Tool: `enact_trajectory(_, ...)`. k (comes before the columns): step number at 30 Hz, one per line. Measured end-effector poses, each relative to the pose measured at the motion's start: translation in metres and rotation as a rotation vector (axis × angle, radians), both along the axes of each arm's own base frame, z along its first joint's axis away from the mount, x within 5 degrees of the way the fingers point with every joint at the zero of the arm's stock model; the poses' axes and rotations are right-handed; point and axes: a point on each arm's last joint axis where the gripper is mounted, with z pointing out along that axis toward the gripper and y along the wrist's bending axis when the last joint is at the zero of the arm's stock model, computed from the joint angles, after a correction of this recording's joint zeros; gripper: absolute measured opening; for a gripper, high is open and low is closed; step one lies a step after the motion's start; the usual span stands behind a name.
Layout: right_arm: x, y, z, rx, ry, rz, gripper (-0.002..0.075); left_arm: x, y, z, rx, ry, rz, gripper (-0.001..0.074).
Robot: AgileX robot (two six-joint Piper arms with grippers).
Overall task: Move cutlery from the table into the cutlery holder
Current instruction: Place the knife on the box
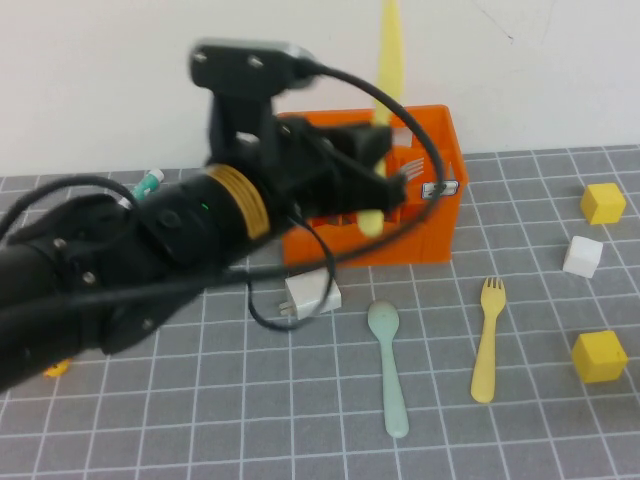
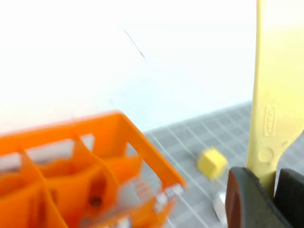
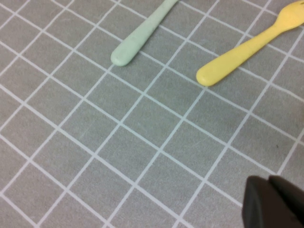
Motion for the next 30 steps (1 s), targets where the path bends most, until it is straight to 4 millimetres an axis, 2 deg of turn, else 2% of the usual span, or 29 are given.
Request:
enact_trajectory(8, 0.0, 0.0, 0.0, 0.0, 0.001, 0.001, -0.0003, 0.024, 0.033, 0.014, -0.127, -0.109, 0.086, 0.0093)
enact_trajectory(14, 0.0, 0.001, 0.0, 0.011, 0.001, -0.002, -0.0003, 0.039, 0.034, 0.01, -0.204, -0.229, 0.063, 0.0092)
enact_trajectory(22, 0.0, 0.001, 0.001, 0.017, 0.001, -0.004, -0.0003, 0.066, 0.018, -0.032, -0.35, -0.352, 0.013, 0.0092)
enact_trajectory(27, 0.0, 0.001, 0.001, 0.017, 0.001, -0.004, -0.0003, 0.076, 0.013, -0.057, -0.372, -0.334, 0.013, 0.0092)
enact_trajectory(30, 0.001, 0.001, 0.001, 0.015, -0.004, -0.008, -0.0003, 0.083, 0.01, -0.065, -0.369, -0.321, 0.013, 0.0092)
